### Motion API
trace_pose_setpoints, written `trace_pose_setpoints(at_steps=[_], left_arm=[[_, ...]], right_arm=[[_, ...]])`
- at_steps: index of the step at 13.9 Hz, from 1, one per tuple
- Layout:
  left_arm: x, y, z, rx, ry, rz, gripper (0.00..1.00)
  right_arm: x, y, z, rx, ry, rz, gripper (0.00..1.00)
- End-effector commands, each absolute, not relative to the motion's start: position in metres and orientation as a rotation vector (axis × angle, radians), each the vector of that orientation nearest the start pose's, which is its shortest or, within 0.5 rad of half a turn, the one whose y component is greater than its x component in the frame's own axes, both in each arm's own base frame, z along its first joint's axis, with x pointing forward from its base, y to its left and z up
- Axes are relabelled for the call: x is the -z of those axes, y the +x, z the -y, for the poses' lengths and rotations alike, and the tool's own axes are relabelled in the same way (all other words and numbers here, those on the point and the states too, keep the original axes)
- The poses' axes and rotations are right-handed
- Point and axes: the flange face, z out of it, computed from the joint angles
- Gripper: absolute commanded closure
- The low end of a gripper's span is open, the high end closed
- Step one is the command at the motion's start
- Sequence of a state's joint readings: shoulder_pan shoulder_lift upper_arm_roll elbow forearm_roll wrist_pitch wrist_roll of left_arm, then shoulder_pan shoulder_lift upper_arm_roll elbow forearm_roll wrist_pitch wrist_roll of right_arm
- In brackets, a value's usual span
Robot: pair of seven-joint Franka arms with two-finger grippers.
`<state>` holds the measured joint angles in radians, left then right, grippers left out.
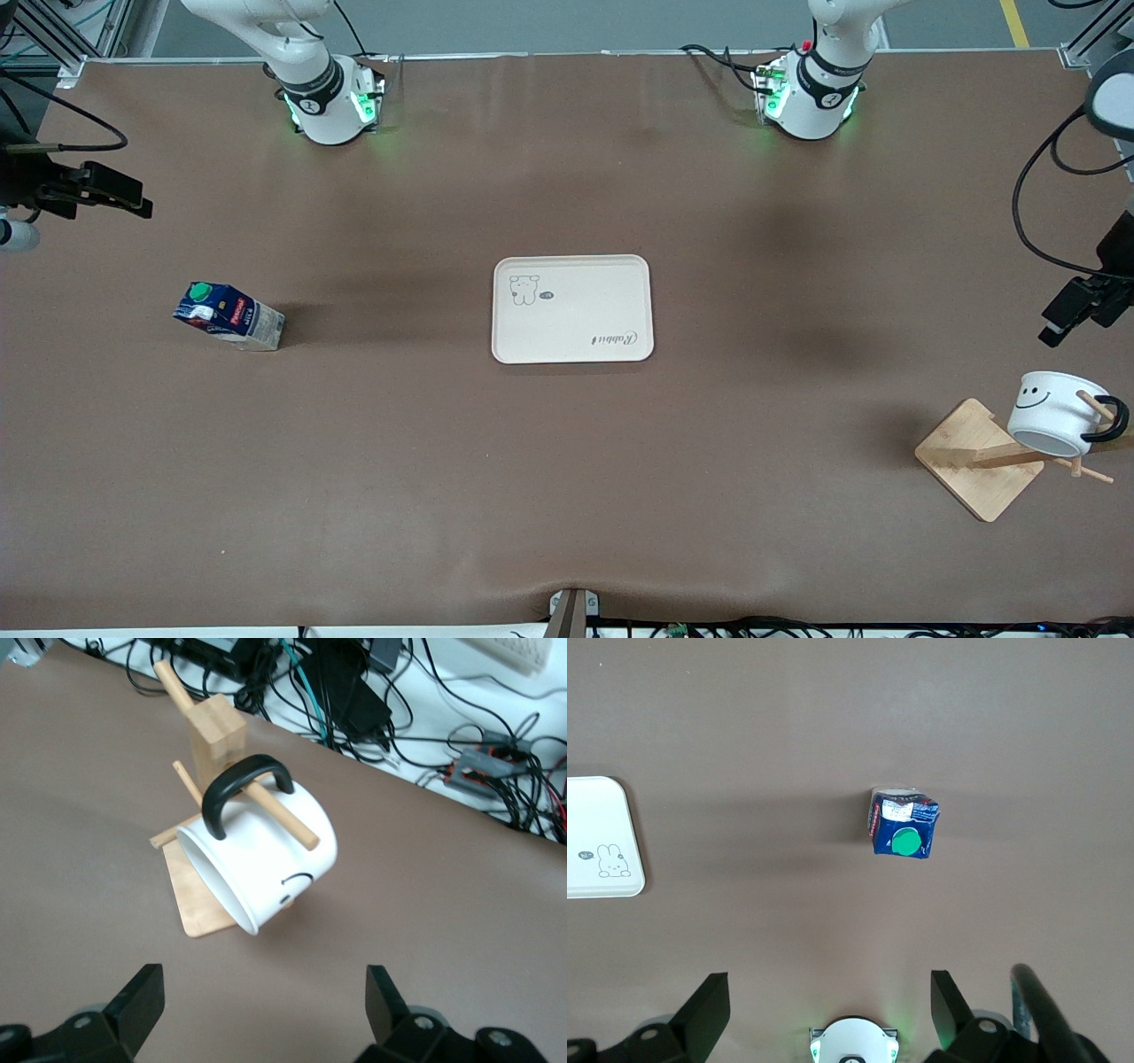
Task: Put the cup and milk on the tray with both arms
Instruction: 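Lower the left gripper and grasp the white mug rim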
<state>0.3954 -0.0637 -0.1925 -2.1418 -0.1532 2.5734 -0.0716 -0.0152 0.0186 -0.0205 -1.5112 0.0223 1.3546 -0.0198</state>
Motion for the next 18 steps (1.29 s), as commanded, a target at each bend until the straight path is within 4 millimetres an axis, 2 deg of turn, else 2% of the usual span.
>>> trace_pose_setpoints(at_steps=[1,4,6,10,11,18], left_arm=[[-0.466,0.544,-0.118,0.893,-3.013,0.616,0.0],[-0.441,0.548,-0.125,0.962,-2.978,0.629,0.0],[-0.432,0.554,-0.129,1.005,-2.958,0.634,0.0],[-0.415,0.577,-0.13,1.111,-2.927,0.63,0.0],[-0.417,0.579,-0.127,1.131,-2.922,0.622,0.05],[-0.415,0.589,-0.106,1.166,-2.938,0.58,0.59]], right_arm=[[-0.627,0.538,0.016,-0.278,-3.089,-0.014,0.0],[-0.626,0.538,0.015,-0.281,-3.089,-0.011,0.0],[-0.626,0.538,0.014,-0.281,-3.089,-0.009,0.0],[-0.626,0.538,0.016,-0.281,-3.089,-0.014,0.0],[-0.626,0.538,0.014,-0.281,-3.089,-0.009,0.0],[-0.625,0.539,0.017,-0.283,-3.088,-0.016,0.0]])
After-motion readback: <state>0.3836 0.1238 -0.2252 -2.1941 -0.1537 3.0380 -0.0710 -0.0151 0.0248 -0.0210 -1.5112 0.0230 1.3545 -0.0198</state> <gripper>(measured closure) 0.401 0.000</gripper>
